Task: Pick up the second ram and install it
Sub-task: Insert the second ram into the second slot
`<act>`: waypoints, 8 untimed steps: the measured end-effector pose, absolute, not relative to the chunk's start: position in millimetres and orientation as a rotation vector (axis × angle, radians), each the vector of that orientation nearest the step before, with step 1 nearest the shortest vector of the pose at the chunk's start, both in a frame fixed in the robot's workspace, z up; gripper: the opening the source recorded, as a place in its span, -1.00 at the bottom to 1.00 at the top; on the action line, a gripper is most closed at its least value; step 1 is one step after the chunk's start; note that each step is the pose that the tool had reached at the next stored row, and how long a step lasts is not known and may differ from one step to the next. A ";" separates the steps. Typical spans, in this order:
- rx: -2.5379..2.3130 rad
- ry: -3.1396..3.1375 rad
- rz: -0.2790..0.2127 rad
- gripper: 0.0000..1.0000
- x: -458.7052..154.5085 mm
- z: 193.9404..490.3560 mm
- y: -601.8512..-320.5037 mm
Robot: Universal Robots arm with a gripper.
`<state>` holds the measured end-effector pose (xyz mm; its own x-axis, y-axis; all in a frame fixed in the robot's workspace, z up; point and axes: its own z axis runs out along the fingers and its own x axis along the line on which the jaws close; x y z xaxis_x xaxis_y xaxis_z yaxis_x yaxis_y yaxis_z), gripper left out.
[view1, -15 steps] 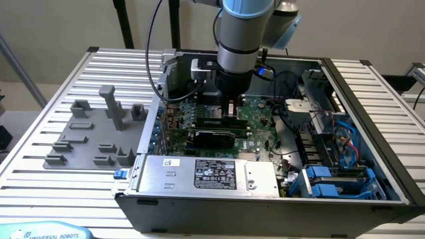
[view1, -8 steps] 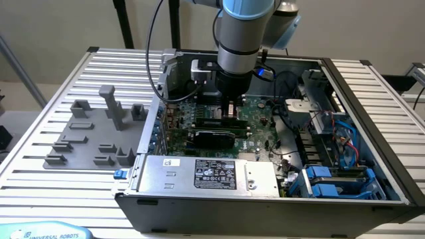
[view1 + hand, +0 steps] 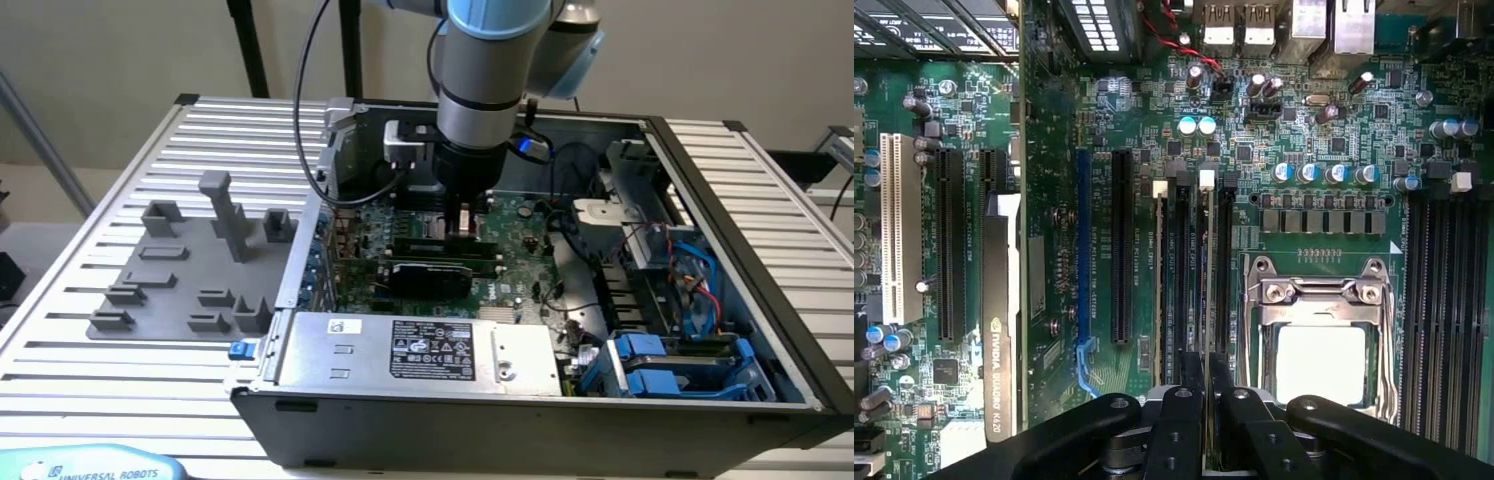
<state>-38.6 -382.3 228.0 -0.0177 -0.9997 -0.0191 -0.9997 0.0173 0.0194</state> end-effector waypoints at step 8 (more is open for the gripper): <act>-2.202 2.241 0.043 -0.73 -38.6 225.4 -381.3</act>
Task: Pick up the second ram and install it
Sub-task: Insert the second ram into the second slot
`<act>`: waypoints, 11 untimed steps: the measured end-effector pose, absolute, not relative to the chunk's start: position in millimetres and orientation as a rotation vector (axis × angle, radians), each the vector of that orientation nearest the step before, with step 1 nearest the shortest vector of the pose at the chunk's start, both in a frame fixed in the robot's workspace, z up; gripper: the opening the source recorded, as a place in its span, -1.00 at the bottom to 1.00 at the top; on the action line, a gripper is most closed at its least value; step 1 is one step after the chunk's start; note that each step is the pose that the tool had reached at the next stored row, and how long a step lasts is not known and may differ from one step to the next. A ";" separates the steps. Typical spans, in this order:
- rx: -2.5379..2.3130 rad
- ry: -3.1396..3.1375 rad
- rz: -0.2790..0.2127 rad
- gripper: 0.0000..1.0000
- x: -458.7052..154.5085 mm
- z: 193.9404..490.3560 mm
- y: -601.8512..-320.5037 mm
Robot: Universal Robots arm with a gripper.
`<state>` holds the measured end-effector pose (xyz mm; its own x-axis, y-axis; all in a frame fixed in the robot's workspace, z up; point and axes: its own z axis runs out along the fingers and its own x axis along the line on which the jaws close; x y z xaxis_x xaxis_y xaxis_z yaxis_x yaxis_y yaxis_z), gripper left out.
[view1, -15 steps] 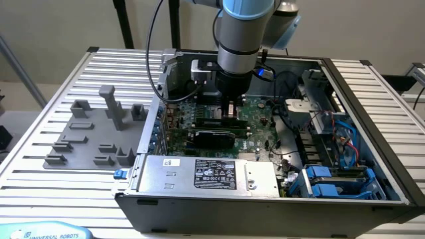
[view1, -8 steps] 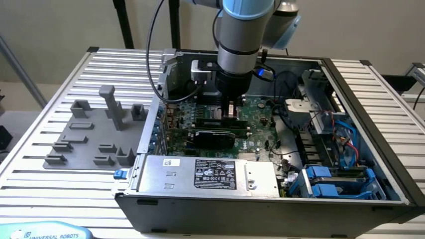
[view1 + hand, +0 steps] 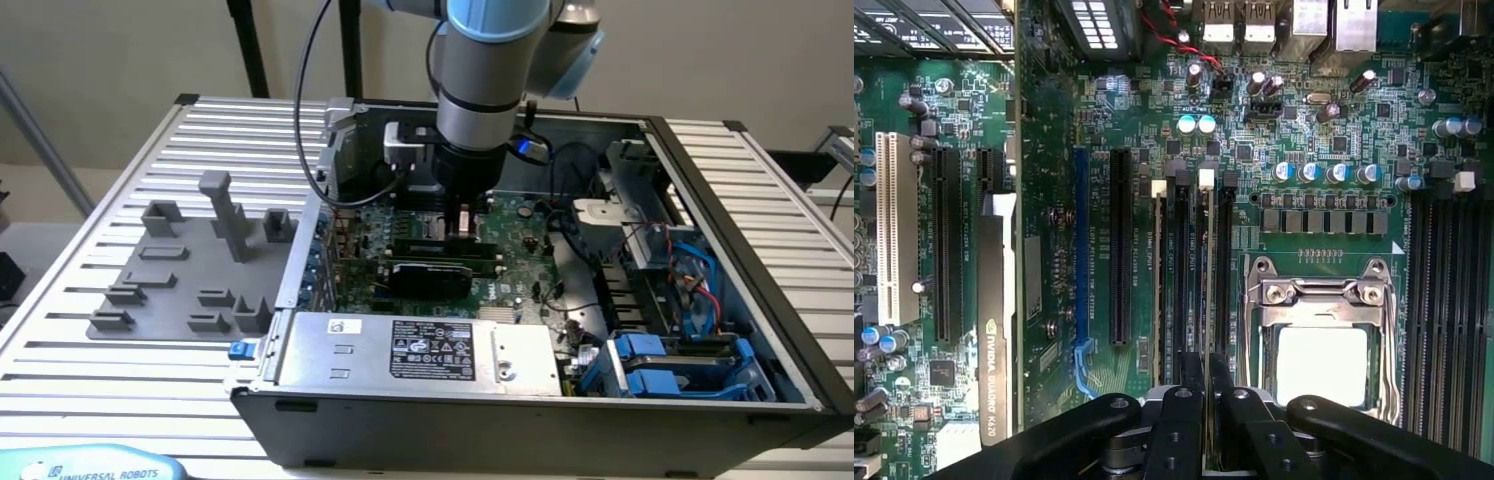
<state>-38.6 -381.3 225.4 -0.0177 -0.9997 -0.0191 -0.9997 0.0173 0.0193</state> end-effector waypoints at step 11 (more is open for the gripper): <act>-2.202 2.240 0.043 -0.73 -38.6 222.6 -379.8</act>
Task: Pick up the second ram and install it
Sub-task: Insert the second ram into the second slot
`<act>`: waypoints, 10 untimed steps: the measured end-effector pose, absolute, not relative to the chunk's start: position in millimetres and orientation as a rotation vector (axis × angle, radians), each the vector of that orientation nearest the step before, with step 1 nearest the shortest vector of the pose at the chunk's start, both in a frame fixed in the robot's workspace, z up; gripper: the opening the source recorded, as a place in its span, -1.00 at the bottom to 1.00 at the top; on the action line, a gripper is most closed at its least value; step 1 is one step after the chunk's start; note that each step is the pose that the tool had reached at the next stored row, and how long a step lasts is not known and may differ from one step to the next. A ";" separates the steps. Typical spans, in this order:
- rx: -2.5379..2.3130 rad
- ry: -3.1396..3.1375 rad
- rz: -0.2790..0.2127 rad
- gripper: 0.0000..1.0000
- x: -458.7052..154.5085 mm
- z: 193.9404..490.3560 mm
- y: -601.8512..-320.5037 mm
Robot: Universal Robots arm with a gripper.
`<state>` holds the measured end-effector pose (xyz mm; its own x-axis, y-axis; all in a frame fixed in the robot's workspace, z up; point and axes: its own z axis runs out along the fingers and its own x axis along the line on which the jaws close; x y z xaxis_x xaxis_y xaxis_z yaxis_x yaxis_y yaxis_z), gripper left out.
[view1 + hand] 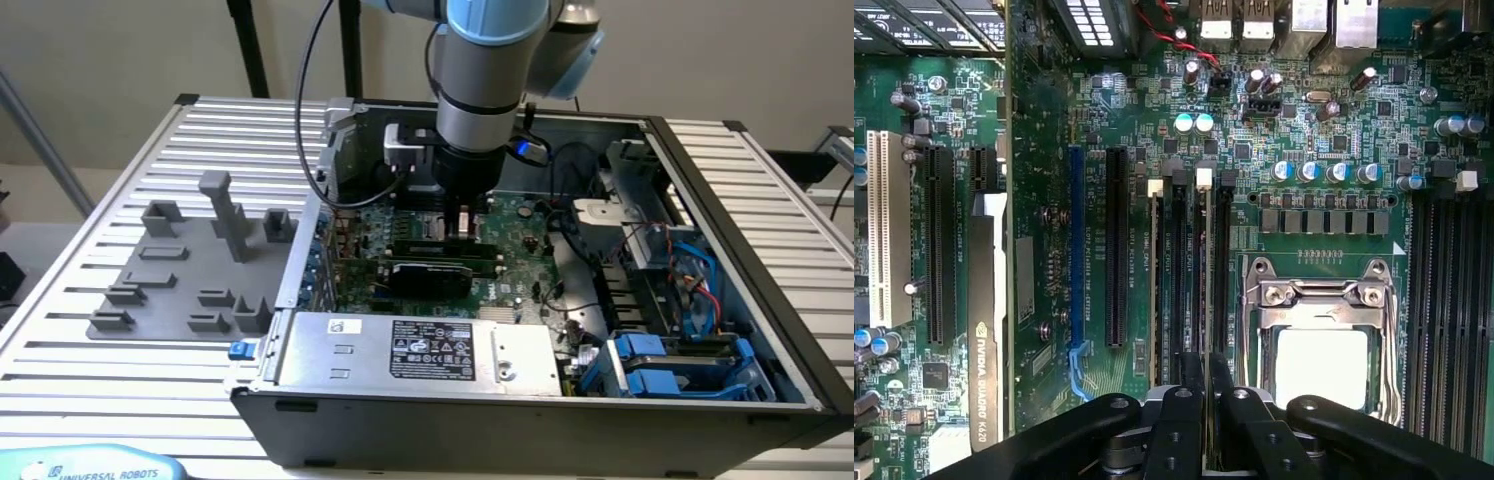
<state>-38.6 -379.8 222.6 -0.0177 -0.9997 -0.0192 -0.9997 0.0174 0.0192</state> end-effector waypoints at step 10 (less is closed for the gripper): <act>-2.202 2.241 0.043 -0.73 -38.6 218.5 -379.3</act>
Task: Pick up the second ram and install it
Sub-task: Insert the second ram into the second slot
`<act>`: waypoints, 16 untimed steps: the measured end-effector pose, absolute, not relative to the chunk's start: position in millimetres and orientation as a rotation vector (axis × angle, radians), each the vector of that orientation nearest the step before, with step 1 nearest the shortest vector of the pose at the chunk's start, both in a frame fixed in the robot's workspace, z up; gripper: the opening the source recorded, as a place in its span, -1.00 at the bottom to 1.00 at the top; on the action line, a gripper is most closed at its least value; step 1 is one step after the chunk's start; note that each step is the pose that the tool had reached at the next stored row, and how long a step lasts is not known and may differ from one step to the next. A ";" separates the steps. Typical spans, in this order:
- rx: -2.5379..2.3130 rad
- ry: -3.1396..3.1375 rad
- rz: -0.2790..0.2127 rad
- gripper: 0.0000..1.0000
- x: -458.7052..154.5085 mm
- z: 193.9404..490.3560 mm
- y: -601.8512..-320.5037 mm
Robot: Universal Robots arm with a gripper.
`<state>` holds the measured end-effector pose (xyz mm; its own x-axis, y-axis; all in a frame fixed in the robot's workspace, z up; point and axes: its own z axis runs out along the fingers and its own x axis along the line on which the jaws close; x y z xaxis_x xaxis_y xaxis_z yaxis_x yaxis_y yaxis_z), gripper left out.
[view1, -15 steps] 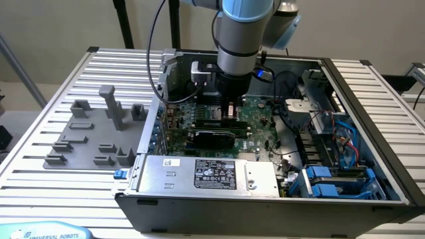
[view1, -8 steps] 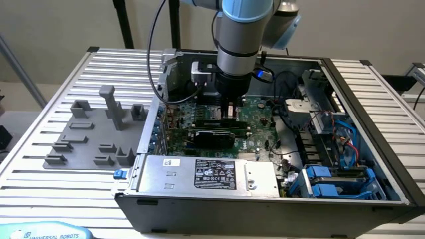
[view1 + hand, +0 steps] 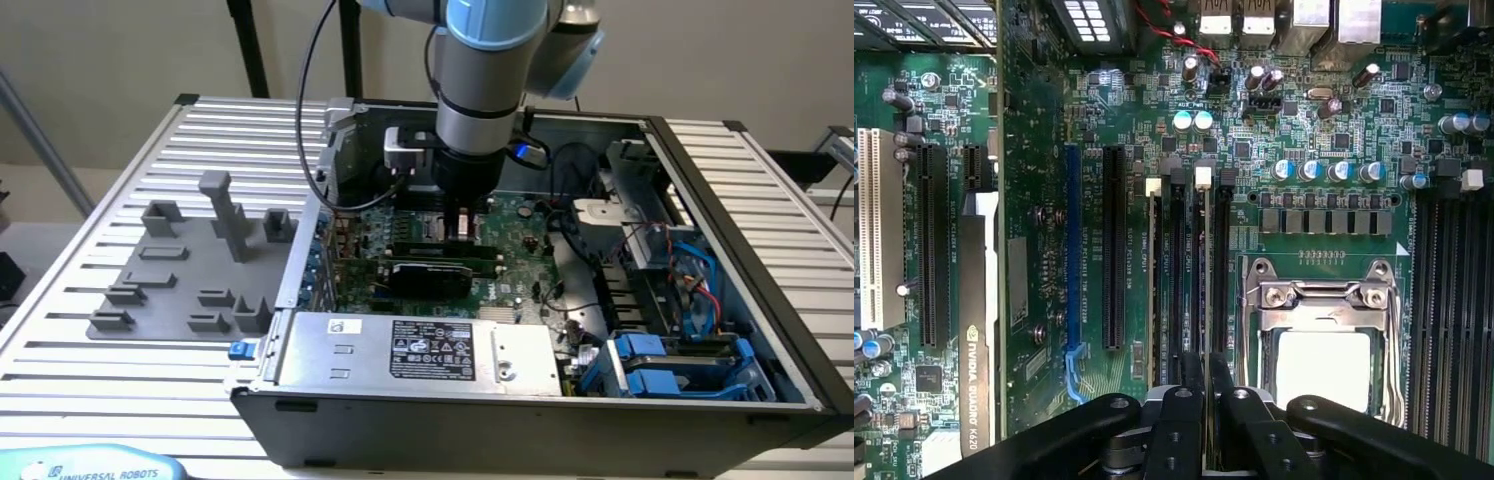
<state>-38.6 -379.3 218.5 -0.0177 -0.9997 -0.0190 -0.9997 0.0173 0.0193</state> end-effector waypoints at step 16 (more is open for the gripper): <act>-2.202 2.241 0.044 -0.74 -38.7 250.1 -379.3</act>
